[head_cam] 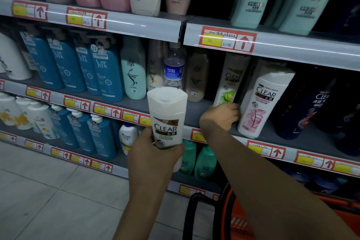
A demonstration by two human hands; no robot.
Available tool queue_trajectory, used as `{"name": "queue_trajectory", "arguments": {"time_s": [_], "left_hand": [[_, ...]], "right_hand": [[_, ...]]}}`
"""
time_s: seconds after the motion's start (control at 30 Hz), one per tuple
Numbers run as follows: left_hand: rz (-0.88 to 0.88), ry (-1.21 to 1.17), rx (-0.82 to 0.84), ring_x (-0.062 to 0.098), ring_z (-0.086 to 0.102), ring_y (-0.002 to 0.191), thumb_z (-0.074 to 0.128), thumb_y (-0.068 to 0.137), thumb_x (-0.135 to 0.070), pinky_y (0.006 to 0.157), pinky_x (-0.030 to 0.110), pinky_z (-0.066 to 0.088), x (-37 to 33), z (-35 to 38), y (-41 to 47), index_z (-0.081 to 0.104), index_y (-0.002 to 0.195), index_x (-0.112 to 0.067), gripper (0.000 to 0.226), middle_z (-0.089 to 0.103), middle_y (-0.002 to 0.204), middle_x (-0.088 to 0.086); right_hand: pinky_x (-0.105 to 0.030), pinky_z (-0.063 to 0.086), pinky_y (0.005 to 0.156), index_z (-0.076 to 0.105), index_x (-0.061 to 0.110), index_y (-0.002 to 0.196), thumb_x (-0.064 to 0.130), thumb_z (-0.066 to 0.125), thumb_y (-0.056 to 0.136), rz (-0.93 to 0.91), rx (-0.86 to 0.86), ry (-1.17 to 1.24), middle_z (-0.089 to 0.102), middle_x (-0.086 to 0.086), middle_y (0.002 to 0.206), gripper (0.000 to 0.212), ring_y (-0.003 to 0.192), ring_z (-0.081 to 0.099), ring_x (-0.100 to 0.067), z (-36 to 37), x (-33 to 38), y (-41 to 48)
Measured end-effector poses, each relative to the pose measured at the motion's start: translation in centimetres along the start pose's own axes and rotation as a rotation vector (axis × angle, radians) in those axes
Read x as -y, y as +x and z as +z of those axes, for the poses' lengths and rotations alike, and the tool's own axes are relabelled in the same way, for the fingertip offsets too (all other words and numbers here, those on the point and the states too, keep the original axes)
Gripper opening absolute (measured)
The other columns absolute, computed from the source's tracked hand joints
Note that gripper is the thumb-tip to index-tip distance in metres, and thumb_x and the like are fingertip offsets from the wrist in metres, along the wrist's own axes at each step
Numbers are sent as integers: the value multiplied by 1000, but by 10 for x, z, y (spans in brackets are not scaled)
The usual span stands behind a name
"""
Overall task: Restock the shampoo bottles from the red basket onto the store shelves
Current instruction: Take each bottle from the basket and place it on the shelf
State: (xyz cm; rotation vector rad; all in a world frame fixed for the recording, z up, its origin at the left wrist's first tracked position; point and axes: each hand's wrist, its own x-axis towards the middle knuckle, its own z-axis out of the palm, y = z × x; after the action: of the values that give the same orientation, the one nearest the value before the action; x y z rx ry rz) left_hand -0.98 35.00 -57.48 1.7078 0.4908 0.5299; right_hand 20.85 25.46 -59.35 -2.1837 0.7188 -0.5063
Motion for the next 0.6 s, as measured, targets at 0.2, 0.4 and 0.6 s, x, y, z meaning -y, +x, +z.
{"name": "queue_trajectory", "arguments": {"time_s": [0.2, 0.4, 0.6], "left_hand": [[45, 8, -39, 12, 70, 97, 91, 69, -14, 76, 27, 56, -15, 19, 11, 70, 107, -20, 44, 75, 109, -6], [151, -27, -11, 8, 69, 95, 91, 72, -14, 67, 11, 48, -36, 58, 21, 66, 110, -18, 45, 72, 105, -9], [238, -65, 112, 7, 69, 101, 89, 75, -11, 87, 29, 58, -50, 108, 39, 62, 111, -25, 48, 72, 109, -10]], "right_hand": [[-43, 38, 111, 38, -1, 147, -7, 60, 82, -289, 206, 144, 43, -20, 143, 68, 130, 43, -38, -43, -27, -48], [-39, 47, 106, 48, 12, 147, -5, 63, 83, -588, 362, 273, 50, -9, 141, 68, 130, 49, -24, -89, -53, -59], [-35, 53, 91, 57, 16, 130, 14, 67, 90, -661, 350, 306, 62, -3, 121, 41, 109, 60, -18, -101, -59, -40]]}}
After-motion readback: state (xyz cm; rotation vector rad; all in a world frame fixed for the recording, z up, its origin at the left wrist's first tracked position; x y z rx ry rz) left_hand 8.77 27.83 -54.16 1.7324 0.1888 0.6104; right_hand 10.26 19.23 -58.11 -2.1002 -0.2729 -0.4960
